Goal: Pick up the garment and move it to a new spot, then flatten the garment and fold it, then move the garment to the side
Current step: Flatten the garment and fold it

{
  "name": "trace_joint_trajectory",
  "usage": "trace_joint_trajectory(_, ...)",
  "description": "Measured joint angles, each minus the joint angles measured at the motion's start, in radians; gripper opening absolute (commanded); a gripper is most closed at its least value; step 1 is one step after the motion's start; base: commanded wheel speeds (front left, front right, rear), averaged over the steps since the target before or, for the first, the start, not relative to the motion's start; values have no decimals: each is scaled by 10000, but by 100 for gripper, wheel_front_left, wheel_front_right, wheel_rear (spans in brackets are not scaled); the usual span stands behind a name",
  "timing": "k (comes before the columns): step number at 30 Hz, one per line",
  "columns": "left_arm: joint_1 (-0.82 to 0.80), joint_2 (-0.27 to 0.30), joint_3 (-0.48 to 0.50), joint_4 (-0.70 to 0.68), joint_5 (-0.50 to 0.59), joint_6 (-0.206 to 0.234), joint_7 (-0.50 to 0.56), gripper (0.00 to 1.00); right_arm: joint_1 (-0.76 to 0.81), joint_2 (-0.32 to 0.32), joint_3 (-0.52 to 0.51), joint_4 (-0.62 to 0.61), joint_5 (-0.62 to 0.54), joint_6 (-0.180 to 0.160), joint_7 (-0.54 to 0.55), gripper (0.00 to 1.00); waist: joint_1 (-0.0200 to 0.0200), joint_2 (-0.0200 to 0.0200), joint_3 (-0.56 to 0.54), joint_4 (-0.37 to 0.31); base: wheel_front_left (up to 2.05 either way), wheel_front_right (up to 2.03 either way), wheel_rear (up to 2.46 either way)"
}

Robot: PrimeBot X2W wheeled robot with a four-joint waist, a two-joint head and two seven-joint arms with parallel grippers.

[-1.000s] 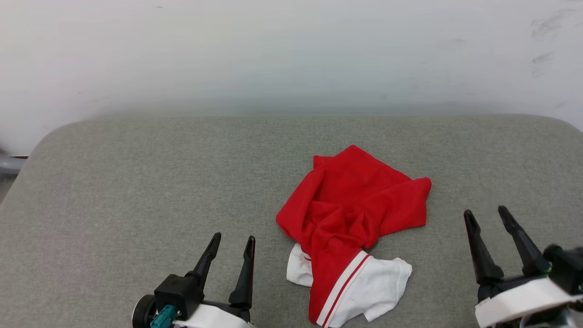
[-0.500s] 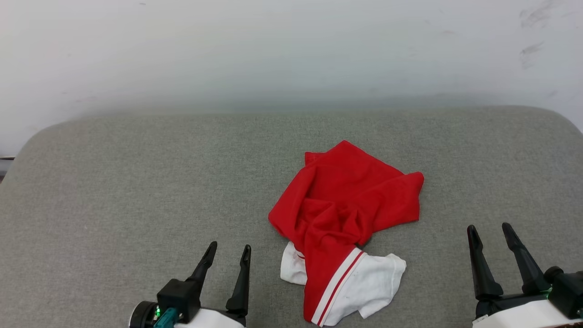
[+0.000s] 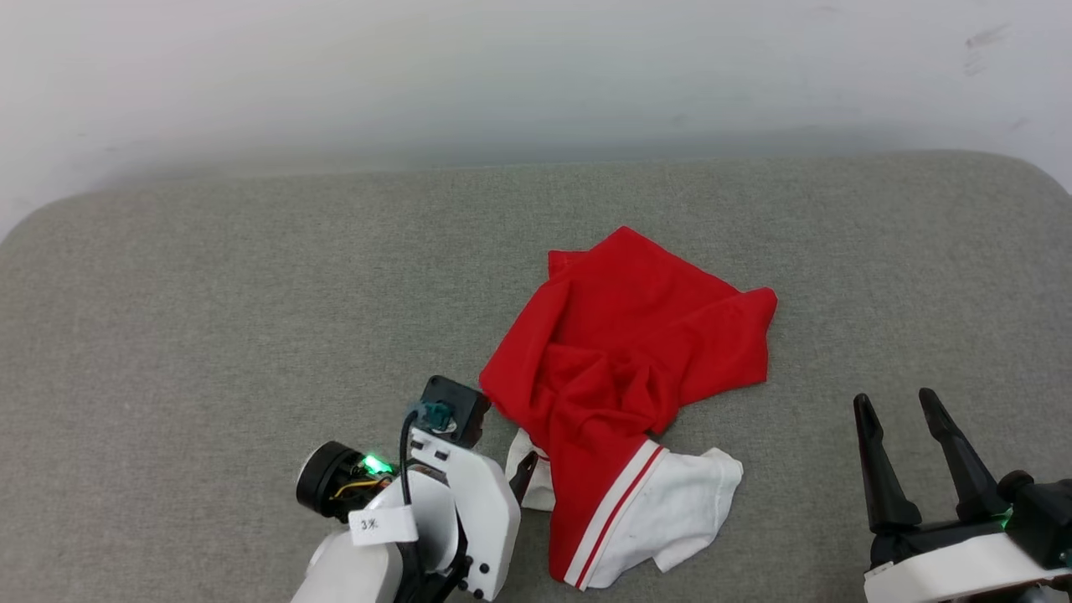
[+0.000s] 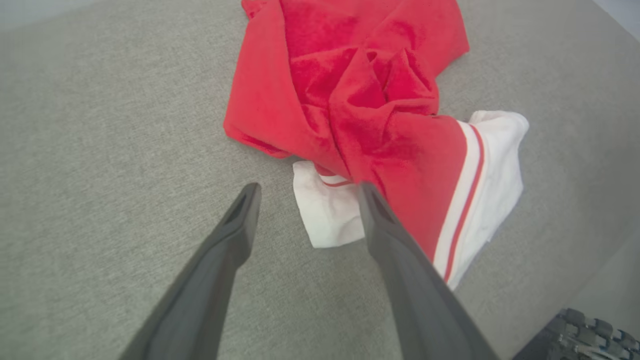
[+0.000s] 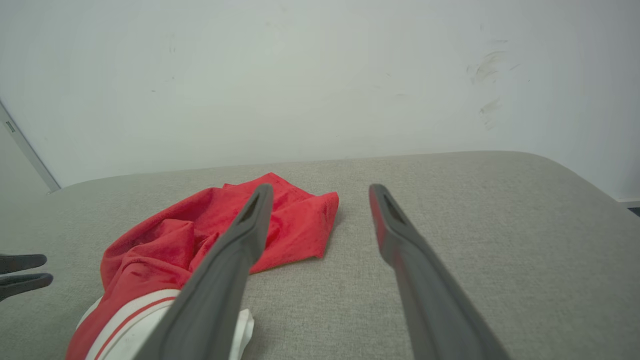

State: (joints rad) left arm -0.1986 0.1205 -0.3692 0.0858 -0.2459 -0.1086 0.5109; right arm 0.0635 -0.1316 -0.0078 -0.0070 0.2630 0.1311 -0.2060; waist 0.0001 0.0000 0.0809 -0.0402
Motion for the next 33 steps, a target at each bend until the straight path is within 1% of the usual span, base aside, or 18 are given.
trace_joint_trajectory(3, -210, 109, -159, -196, 38, 33, 1083, 100, -75, -6, 96, -61, 2, 0, 10, 100, 0, 0, 141, -120, 0, 0, 0)
trace_joint_trajectory(6, -329, 196, -224, -155, 31, 44, 1695, 100, -170, 4, 165, -146, 2, 0, 46, 100, 0, 0, 322, -258, 0, 0, 0)
trace_joint_trajectory(11, -597, 198, -134, 362, 125, 303, 1661, 100, -231, 0, 205, -251, 0, 0, 102, 100, 1, 0, 659, -467, 0, 0, 0)
trace_joint_trajectory(20, -828, 2, -207, 1615, -17, 355, 1287, 100, -402, -50, 215, -293, 13, 0, 94, 100, 1, 0, 1116, -700, 0, 0, 0)
trace_joint_trajectory(21, -872, -2, -215, 1751, -17, 355, 1264, 62, -420, -52, 222, -293, 13, 0, 88, 100, 1, 0, 1157, -700, 0, 0, 0)
trace_joint_trajectory(22, -910, -8, -213, 1860, -21, 355, 1210, 4, -433, -50, 232, -293, 13, 0, 88, 100, 0, 0, 1186, -694, 0, 0, 0)
trace_joint_trajectory(23, -950, -13, -217, 1952, -35, 355, 1151, 0, -436, -50, 238, -293, 13, 0, 88, 100, 0, 0, 1207, -678, 0, 0, 0)
trace_joint_trajectory(29, -1043, 25, -261, 2123, -48, 336, 688, 0, -448, -54, 219, -224, 0, 0, 102, 100, 1, 0, 1148, -424, 0, 0, 0)
trace_joint_trajectory(33, -1039, 408, -13, 1534, 88, 594, 307, 0, -433, -38, 207, -107, -2, 0, 117, 100, 0, 0, 903, -203, 0, 0, 0)
